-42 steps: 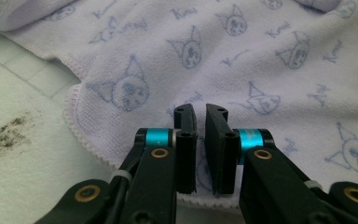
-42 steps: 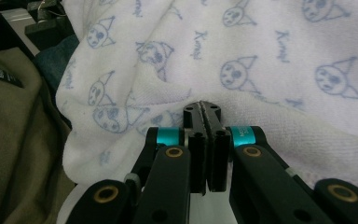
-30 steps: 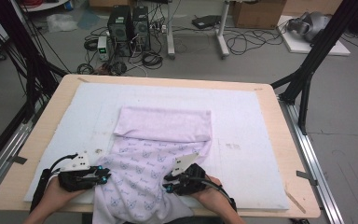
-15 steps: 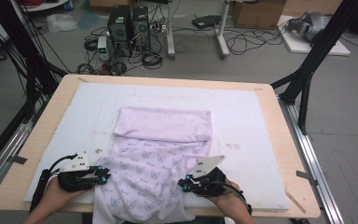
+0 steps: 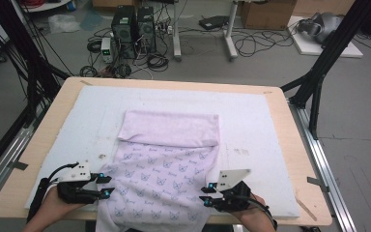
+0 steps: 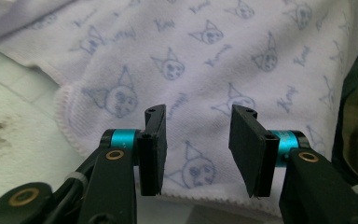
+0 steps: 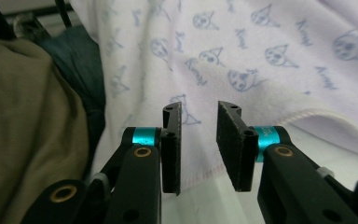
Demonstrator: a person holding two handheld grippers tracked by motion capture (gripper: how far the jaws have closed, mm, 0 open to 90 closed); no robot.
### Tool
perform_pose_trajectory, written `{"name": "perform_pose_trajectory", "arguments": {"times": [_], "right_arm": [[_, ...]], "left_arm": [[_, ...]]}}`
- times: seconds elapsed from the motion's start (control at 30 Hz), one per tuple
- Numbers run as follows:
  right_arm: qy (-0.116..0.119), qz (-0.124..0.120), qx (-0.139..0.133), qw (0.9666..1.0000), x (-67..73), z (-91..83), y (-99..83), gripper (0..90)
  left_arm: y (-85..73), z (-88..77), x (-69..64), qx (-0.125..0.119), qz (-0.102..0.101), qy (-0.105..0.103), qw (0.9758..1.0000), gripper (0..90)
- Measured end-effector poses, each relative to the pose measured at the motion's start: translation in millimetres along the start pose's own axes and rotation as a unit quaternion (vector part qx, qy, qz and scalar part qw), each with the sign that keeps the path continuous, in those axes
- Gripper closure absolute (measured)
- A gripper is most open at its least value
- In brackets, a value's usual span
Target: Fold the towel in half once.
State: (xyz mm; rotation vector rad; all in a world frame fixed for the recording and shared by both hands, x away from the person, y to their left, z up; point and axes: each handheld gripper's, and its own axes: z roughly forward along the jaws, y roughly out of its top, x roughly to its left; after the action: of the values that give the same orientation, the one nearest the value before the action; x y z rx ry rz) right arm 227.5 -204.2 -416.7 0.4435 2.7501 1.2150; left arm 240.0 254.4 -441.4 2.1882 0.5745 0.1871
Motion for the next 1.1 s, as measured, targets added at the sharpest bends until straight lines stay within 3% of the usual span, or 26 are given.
{"name": "perform_pose_trajectory", "arguments": {"times": [0.03, 0.13, 0.17, 0.2, 0.27, 0.4, 0.53, 0.6, 0.63, 0.7, 0.8, 0.87, 0.9, 0.93, 0.97, 1.0, 1.1], "right_arm": [[-0.003, -0.005, 0.011, 0.9999, -2.1, 8.8, 0.0, 69.9], [0.006, -0.004, 0.041, 0.9991, -8.0, 25.7, -4.7, 73.7], [0.013, -0.001, 0.03, 0.9995, -9.5, 26.2, -7.9, 84.1], [0.022, 0.006, 0.027, 0.9994, -11.2, 25.2, -8.9, 87.8], [0.022, 0.001, 0.03, 0.9993, -9.5, 23.5, -9.5, 88.8], [0.034, 0.006, 0.024, 0.9991, -4.1, 13.2, -14.2, 89.1], [0.029, 0.011, -0.005, 0.9995, 8.3, -13.2, -17.3, 88.8], [0.025, 0.014, -0.016, 0.9995, 9.3, -23.2, -16.7, 86.0], [0.029, 0.018, -0.028, 0.999, 7.5, -25.8, -16.2, 80.7], [0.018, 0.02, -0.031, 0.9992, 4.4, -25.0, -14.2, 73.3], [0.026, 0.015, -0.017, 0.9994, -0.3, -7.8, -10.8, 66.9], [0.038, 0.008, 0.002, 0.9992, -1.6, 7.0, -10.9, 66.5], [0.041, 0.005, 0.01, 0.9991, -1.4, 12.1, -11.4, 68.2], [0.046, -0.003, 0.023, 0.9987, -0.5, 18.1, -12.4, 72.5], [0.045, -0.011, 0.027, 0.9986, 1.3, 21.1, -14.3, 78.7], [0.054, -0.01, 0.029, 0.998, 0.3, 19.5, -15.2, 86.7], [0.06, -0.01, 0.038, 0.9974, -1.1, 14.8, -17.4, 89.0]], "left_arm": [[-1.4, 2.7, -1.1, 0.01, 0.003, -0.003, 0.9999, 58.3], [-3.1, 2.5, -4.1, 0.005, 0.011, 0.01, 0.9999, 67.4], [-3.1, 1.6, -3.7, 0.006, 0.008, 0.006, 0.9999, 73.8], [-3.4, 1.4, -3.9, 0.006, 0.008, 0.003, 0.9999, 82.1], [-4.1, 0.8, -5.6, 0.005, 0.011, 0.005, 0.9999, 86.2], [-4.6, -2.7, -11.9, 0.002, 0.014, -0.002, 0.9999, 87.4], [-3.1, -12.3, -20.6, -0.016, 0.019, -0.016, 0.9996, 85.7], [-0.5, -16.2, -23.1, -0.022, 0.015, -0.014, 0.9996, 71.2], [0.0, -16.9, -23.6, -0.024, 0.016, -0.014, 0.9995, 69.0], [1.1, -16.0, -23.4, -0.021, 0.016, -0.014, 0.9996, 64.5], [0.7, -8.2, -23.8, -0.004, 0.02, -0.014, 0.9997, 62.0], [-1.3, -1.1, -25.2, 0.016, 0.023, -0.019, 0.9994, 65.0], [-3.0, 1.7, -26.8, 0.023, 0.032, -0.018, 0.9991, 71.7], [-4.3, 1.4, -28.2, 0.014, 0.033, -0.017, 0.9992, 75.0], [-4.6, 0.8, -28.1, 0.016, 0.032, -0.023, 0.9991, 84.5], [-5.1, 0.6, -29.3, 0.015, 0.031, -0.021, 0.9992, 86.4], [-7.0, -0.6, -33.0, 0.013, 0.031, -0.03, 0.999, 87.6]]}}
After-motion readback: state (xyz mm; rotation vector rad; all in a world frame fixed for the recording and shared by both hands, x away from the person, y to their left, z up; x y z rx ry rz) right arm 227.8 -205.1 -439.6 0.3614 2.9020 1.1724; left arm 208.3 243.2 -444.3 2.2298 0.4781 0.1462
